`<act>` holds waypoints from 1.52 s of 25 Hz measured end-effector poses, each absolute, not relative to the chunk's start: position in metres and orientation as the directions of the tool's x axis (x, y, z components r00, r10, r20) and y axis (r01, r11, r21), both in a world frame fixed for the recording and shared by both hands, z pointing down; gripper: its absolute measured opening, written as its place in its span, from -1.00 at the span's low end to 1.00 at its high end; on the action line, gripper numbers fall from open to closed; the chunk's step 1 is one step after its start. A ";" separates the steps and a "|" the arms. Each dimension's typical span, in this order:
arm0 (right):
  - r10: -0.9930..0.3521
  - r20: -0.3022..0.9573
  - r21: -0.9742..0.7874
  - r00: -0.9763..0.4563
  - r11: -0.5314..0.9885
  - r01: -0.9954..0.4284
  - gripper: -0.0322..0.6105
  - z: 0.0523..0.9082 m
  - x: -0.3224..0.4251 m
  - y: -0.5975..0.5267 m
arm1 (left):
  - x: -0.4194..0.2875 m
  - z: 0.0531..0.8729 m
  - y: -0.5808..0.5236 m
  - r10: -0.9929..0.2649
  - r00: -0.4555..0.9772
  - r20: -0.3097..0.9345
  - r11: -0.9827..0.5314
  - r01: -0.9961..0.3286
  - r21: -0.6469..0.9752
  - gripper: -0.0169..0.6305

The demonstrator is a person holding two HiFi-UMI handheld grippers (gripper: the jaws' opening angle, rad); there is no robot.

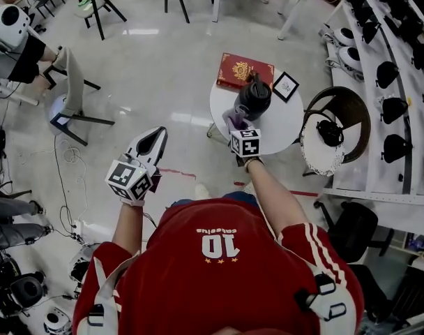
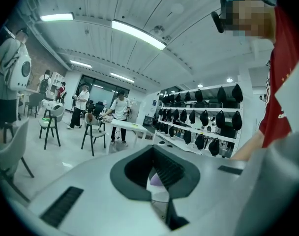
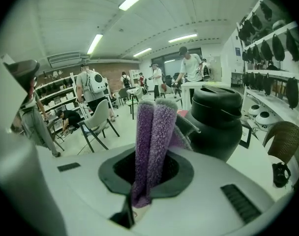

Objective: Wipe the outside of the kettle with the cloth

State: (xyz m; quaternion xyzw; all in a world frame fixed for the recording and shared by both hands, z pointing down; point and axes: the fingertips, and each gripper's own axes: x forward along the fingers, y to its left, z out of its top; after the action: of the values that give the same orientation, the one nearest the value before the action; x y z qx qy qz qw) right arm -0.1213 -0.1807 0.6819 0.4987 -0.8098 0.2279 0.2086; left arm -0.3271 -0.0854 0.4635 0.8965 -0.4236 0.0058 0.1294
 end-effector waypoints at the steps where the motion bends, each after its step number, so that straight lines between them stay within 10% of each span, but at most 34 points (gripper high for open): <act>1: -0.708 0.557 -0.165 -0.434 0.418 -0.893 -0.75 0.676 -0.125 -0.178 | -0.325 0.464 -0.087 -0.756 0.644 0.119 -0.610 -0.758 0.231 -0.93; 12: -0.626 0.518 -0.152 -0.583 0.603 -0.783 -0.75 0.627 -0.104 -0.122 | -0.270 0.463 -0.104 -0.720 0.687 0.098 -0.652 -0.718 0.243 -0.93; 38: -0.766 0.367 -0.241 -0.528 0.470 -0.849 -0.75 0.525 0.136 -0.102 | -0.094 0.423 -0.102 -0.745 0.658 0.109 -0.646 -0.753 0.123 -0.93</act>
State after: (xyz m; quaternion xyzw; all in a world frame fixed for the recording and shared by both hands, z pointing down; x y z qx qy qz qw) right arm 0.1355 -0.1020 0.5250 0.4747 -0.8509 0.1997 0.1040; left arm -0.0936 -0.1017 0.4227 0.9070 -0.4131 0.0240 0.0787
